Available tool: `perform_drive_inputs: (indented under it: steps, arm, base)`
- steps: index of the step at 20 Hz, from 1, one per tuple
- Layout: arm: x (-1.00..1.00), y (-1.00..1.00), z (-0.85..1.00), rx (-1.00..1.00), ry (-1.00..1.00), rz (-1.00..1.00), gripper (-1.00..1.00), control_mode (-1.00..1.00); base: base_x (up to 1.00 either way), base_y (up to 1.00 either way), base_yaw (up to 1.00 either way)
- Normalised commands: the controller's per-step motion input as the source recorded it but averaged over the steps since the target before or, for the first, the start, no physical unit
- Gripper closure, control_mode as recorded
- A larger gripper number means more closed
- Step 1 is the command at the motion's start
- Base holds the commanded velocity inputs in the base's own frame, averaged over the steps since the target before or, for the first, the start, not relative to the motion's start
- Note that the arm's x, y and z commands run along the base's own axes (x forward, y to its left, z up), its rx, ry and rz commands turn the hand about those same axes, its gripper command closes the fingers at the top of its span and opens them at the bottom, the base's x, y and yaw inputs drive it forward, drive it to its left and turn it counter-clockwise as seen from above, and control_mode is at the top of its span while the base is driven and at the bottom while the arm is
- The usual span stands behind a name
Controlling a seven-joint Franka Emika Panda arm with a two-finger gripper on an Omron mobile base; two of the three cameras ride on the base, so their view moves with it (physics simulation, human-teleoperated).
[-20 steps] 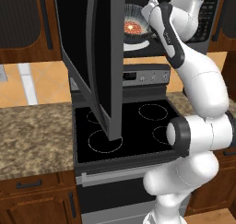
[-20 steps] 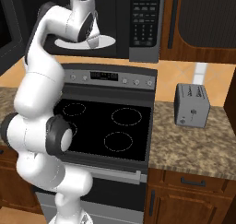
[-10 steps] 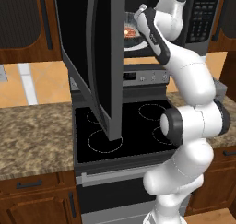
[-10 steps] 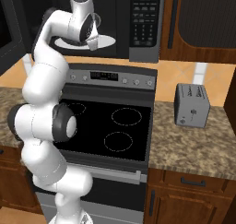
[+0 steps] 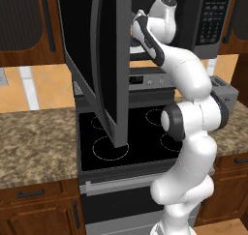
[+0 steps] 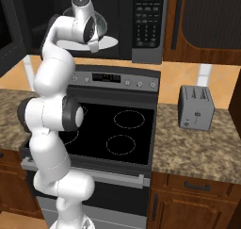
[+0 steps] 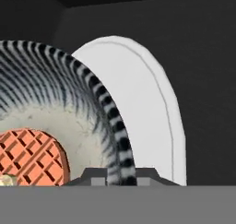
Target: Open the microwave, place the bowl with waffle inside the microwave, then close the microwave door and turn it on.
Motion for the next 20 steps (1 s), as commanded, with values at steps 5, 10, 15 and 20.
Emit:
perform_drive_inputs:
  steps: [5,10,15,20]
  arm:
    - [0.01,0.00,0.14,0.00,0.09,-0.13,-1.00,-1.00]
    - [-0.15,0.00,0.31,0.00,-0.07,-0.03,-1.00,-1.00]
    - [-0.86,-0.04,0.06,0.00,-0.27,0.00,-1.00,-1.00]
    - [-1.00,-0.20,-0.03,0.04,-0.26,-0.03,-1.00,-1.00]
  base:
    - [0.00,0.00,0.00]
    - [0.00,0.00,0.00]
    - [0.00,0.00,0.00]
    - [0.00,0.00,0.00]
